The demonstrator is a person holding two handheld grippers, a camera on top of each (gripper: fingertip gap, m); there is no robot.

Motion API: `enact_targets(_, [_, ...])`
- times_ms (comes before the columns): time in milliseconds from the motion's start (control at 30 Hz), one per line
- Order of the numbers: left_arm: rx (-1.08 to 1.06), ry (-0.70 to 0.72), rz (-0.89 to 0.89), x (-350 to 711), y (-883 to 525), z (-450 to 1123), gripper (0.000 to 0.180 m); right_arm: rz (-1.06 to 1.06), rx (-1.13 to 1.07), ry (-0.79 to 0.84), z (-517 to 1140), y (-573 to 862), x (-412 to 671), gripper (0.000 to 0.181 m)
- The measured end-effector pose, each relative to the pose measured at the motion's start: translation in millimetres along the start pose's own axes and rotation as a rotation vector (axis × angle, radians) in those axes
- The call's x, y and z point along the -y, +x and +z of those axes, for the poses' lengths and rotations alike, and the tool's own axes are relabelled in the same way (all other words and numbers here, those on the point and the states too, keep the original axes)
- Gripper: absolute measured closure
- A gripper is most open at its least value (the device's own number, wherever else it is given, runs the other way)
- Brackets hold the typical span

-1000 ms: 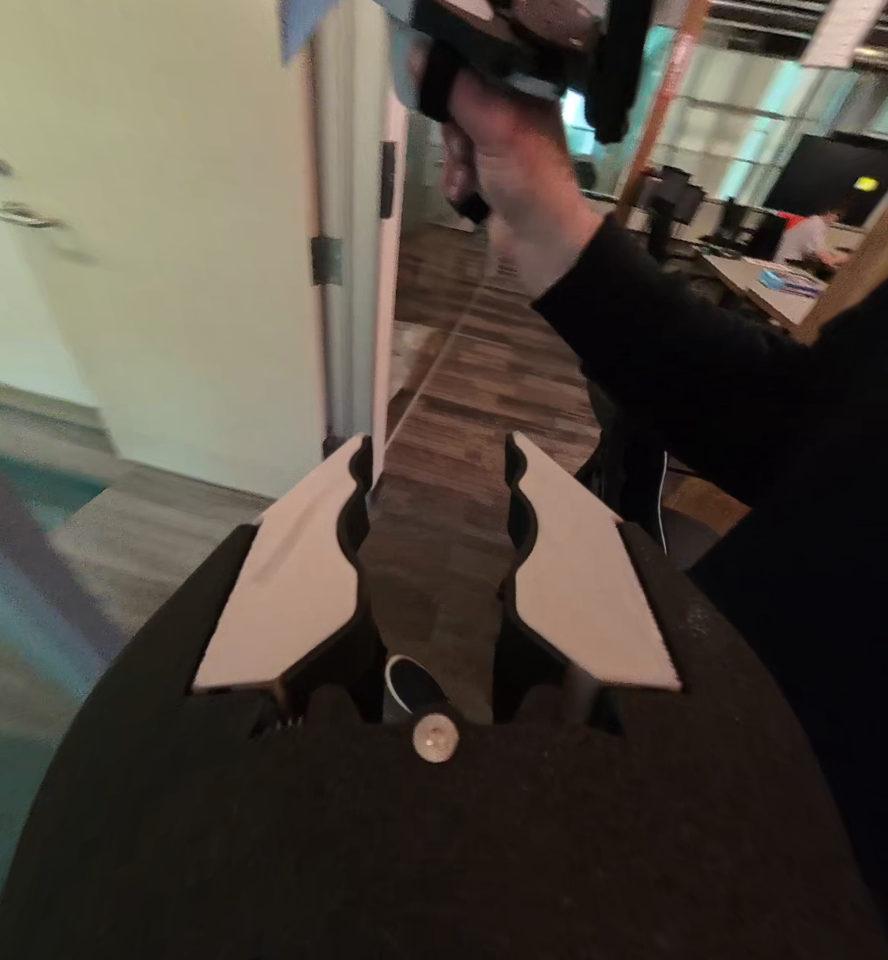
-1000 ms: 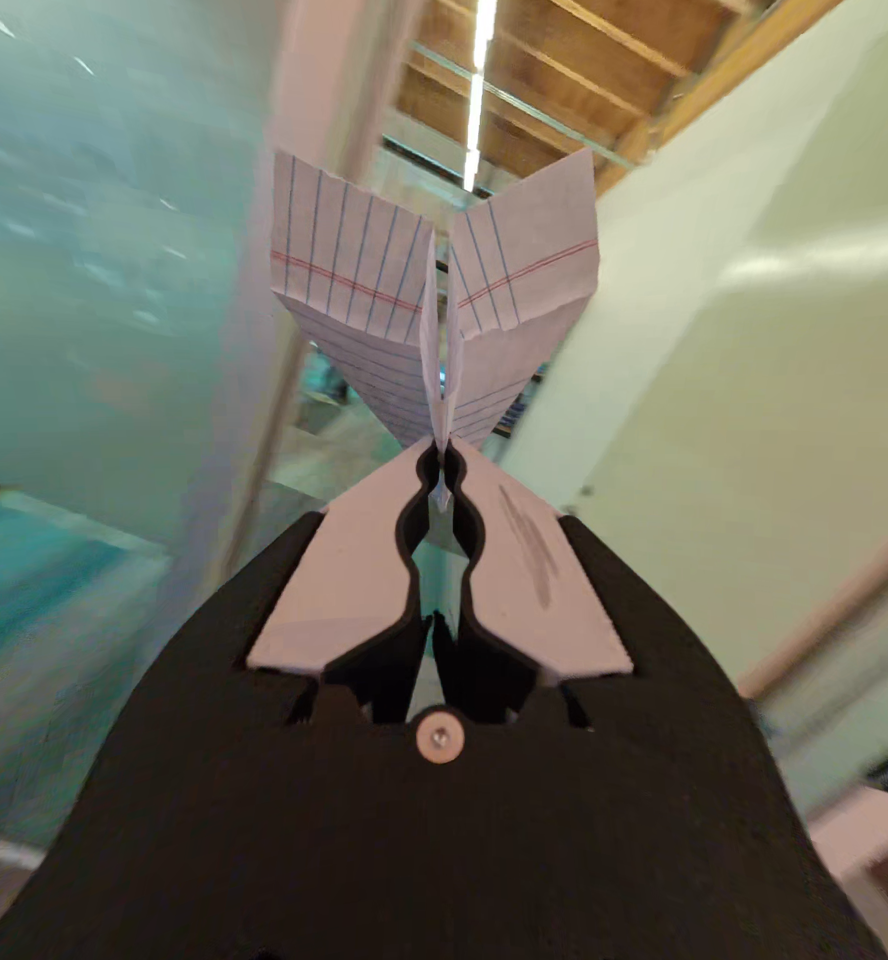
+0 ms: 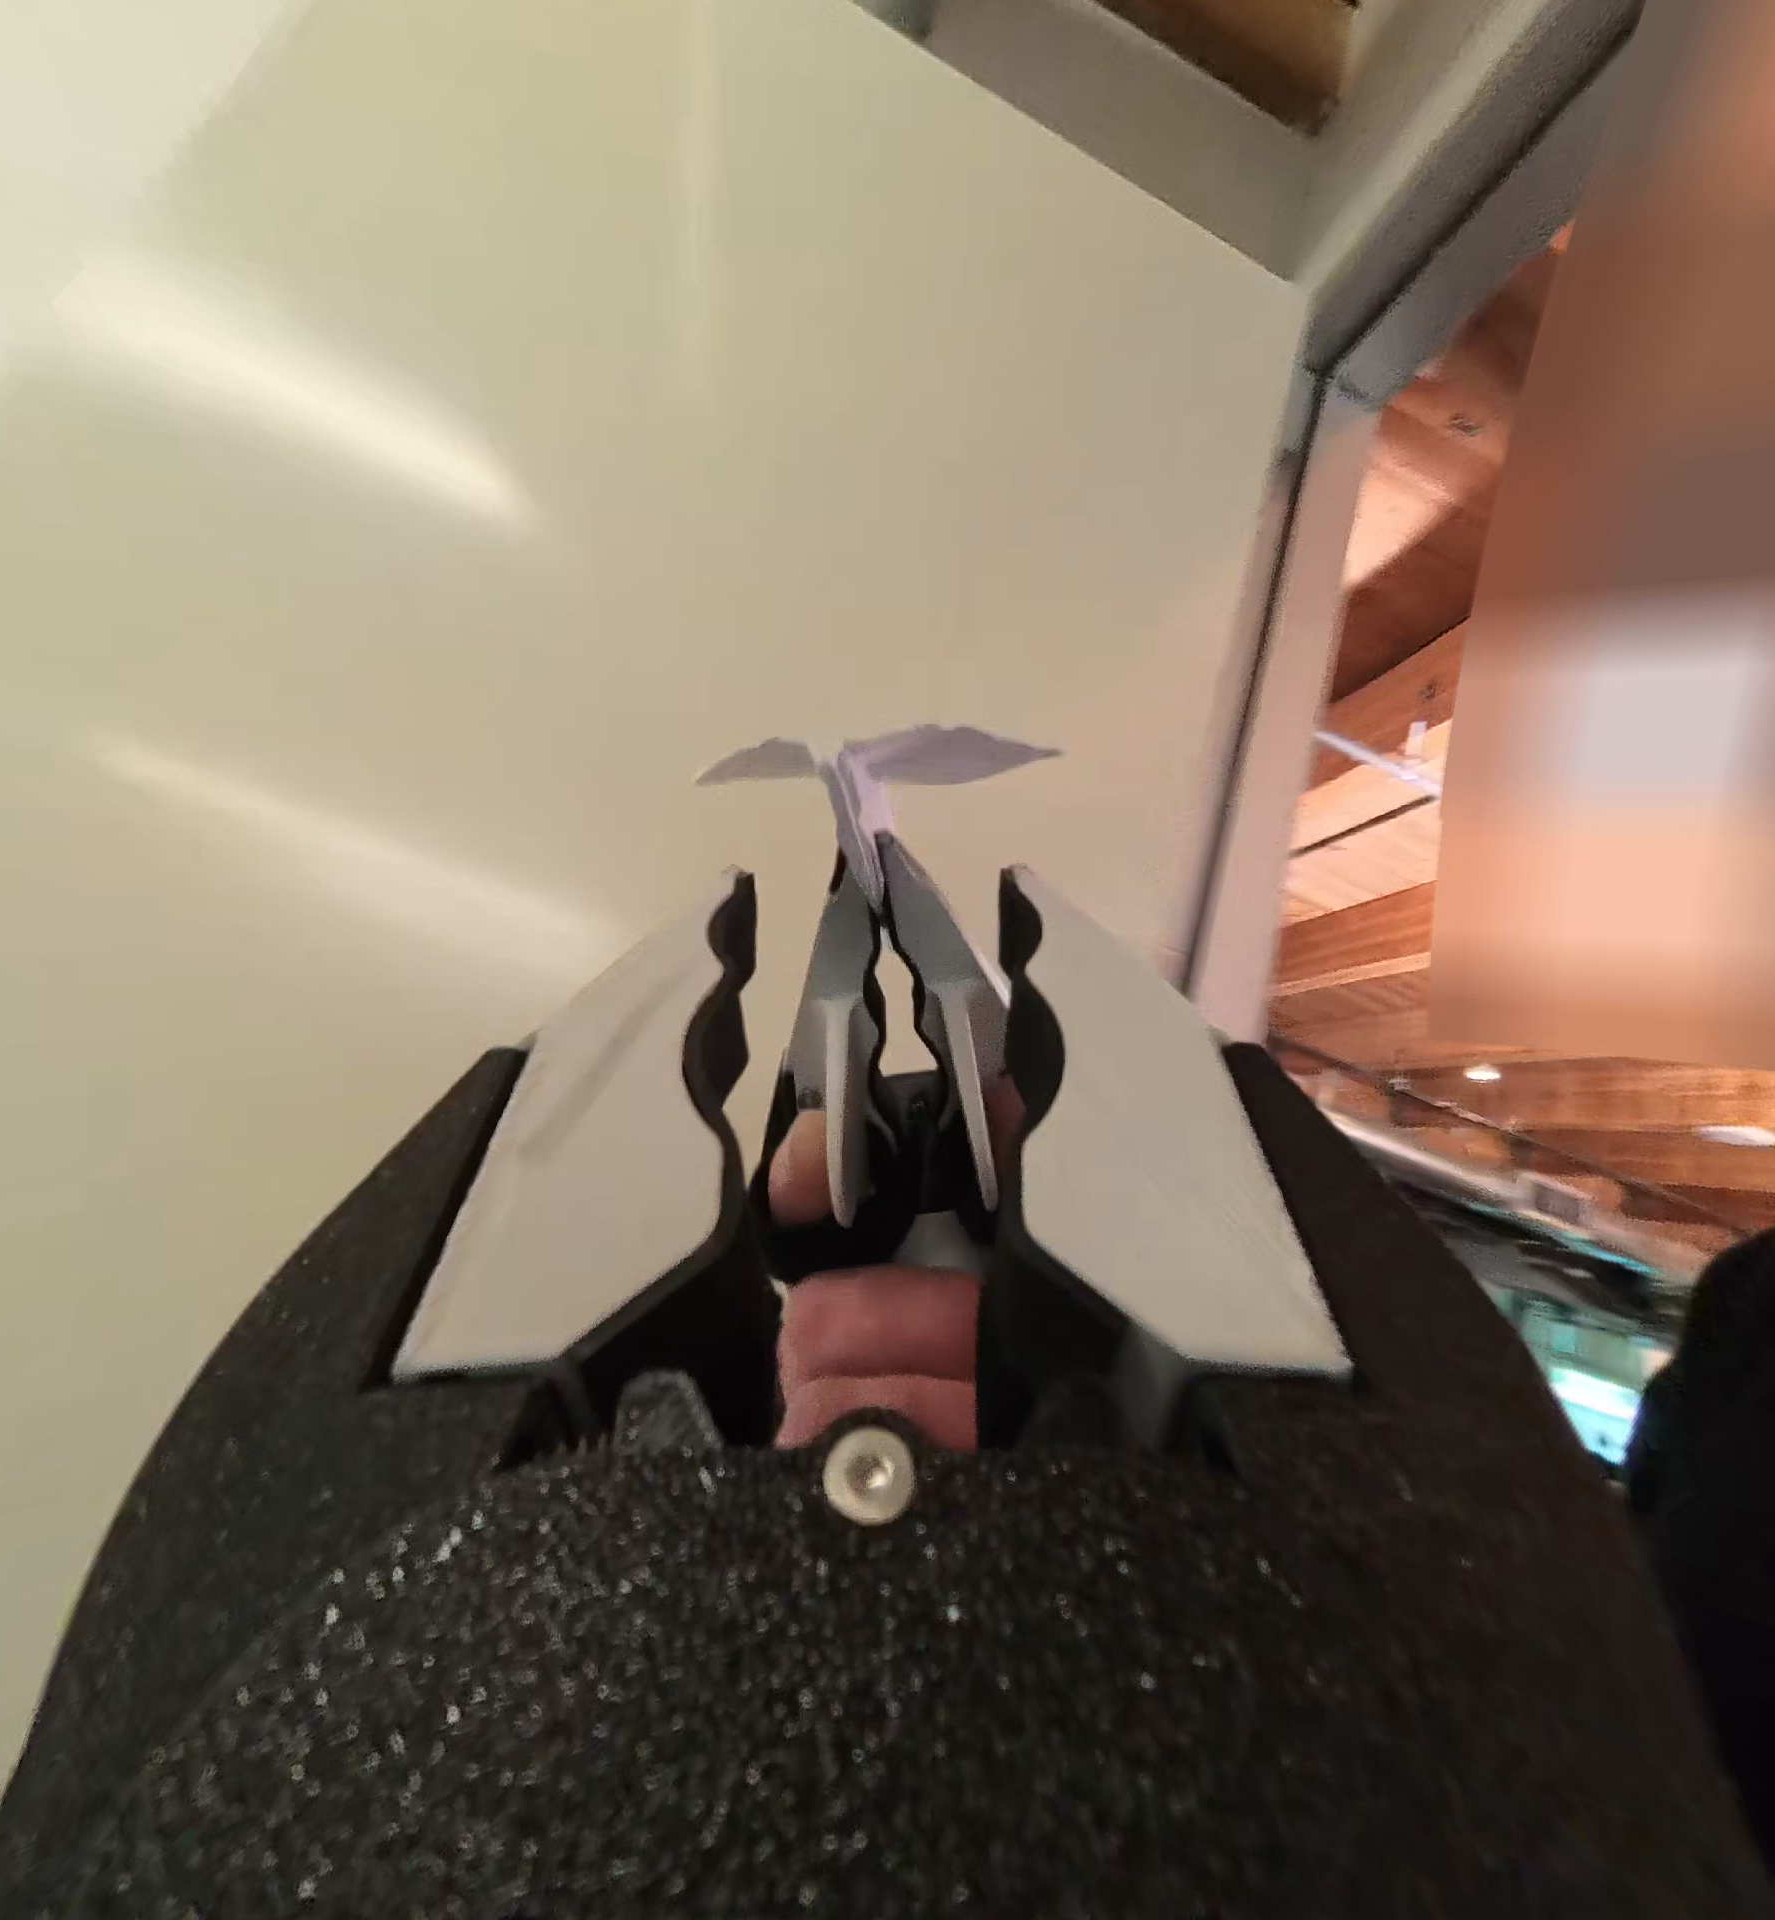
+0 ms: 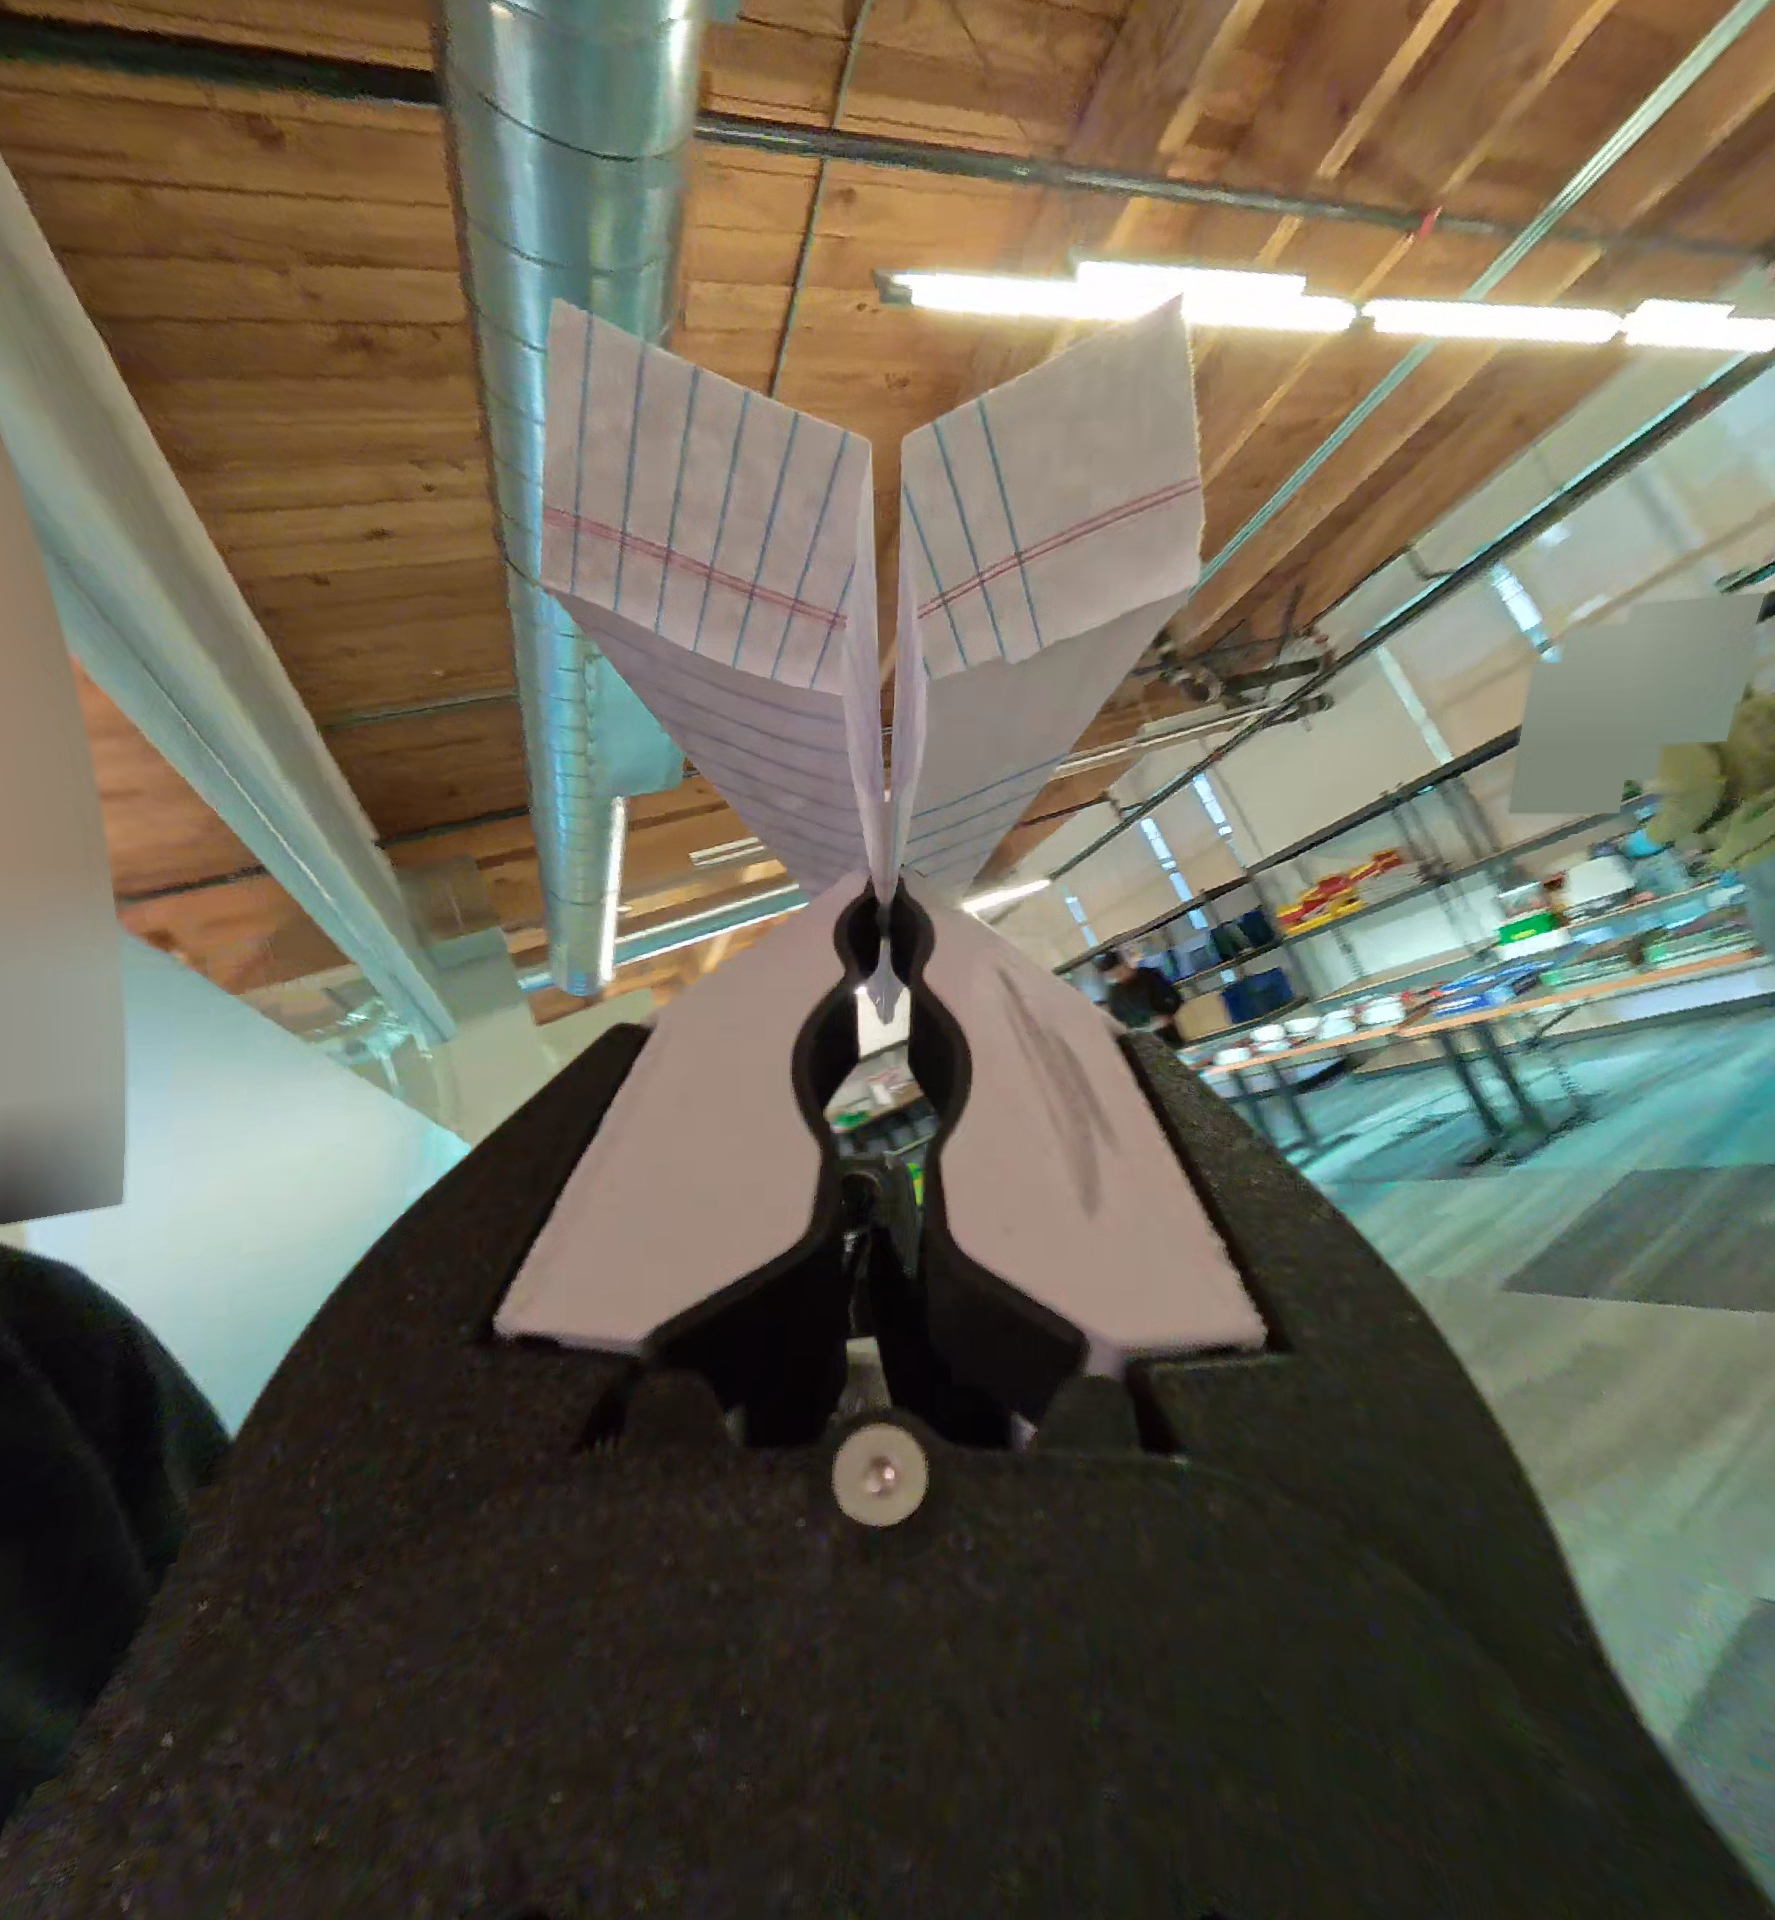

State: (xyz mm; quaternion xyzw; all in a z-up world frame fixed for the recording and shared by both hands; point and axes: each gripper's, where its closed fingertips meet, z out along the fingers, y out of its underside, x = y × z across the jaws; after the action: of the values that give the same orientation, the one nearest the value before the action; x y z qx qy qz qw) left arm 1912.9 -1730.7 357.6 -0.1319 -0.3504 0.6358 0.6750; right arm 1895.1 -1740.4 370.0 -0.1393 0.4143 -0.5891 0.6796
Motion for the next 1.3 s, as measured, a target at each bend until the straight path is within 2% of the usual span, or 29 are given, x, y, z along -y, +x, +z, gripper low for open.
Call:
enact_targets(67, [0.069, -0.016, 0.066, 43.5, -58.8, -10.0, 0.138, 0.06, 0.032, -0.02, 47.2, 52.7, -14.4, 0.181])
enact_targets(167, [0.142, 0.041, 0.105, 114.2, -139.1, -31.2, 0.152, 0.156, 0.092, -0.076, 117.4, 128.7, -46.1, 0.181])
enact_targets(300, [0.243, 0.087, 0.226, 192.4, -247.2, -73.5, 0.18, 0.245, 0.192, -0.146, 206.5, 227.0, -98.6, 0.181])
enact_targets(567, [0.481, 0.221, 0.372, 378.1, -455.4, -164.5, 0.18, 0.471, 0.451, -0.291, 406.8, 412.4, -193.4, 0.181])
enact_targets(733, [0.635, 0.278, 0.519, 509.2, -533.6, -234.1, 0.18, 0.514, 0.579, -0.418, 541.9, 486.2, -261.2, 0.181])
enact_targets(867, [0.675, 0.287, 0.613, 603.3, -590.5, -306.1, 0.18, 0.546, 0.686, -0.471, 641.4, 535.9, -336.4, 0.181])
enact_targets(967, [0.646, 0.347, 0.675, 690.6, -624.5, -378.7, 0.18, 0.599, 0.619, -0.4, 725.9, 610.7, -387.2, 0.181])
enact_targets(1033, [0.665, 0.261, 0.769, 743.3, -657.6, -414.8, 0.18, 0.599, 0.548, -0.373, 783.1, 664.6, -419.7, 0.181])
enact_targets(1100, [0.617, 0.237, 0.778, 802.6, -684.4, -442.8, 0.18, 0.594, 0.577, -0.417, 830.4, 689.2, -459.3, 0.181])
enact_targets(1167, [0.668, 0.136, 0.865, 850.9, -720.5, -467.6, 0.18, 0.608, 0.641, -0.458, 878.5, 702.3, -500.2, 0.152])
enact_targets(1233, [0.639, 0.103, 0.83, 903.1, -751.3, -493.0, 0.18, 0.61, 0.675, -0.513, 927.9, 710.8, -541.9, 0.138])
enact_targets(1267, [0.644, 0.097, 0.828, 930.0, -767.1, -507.2, 0.18, 0.611, 0.69, -0.53, 956.6, 715.3, -563.8, 0.125])
enact_targets(1300, [0.651, 0.086, 0.832, 955.2, -784.0, -523.2, 0.18, 0.603, 0.722, -0.542, 981.8, 717.9, -582.6, 0.124])
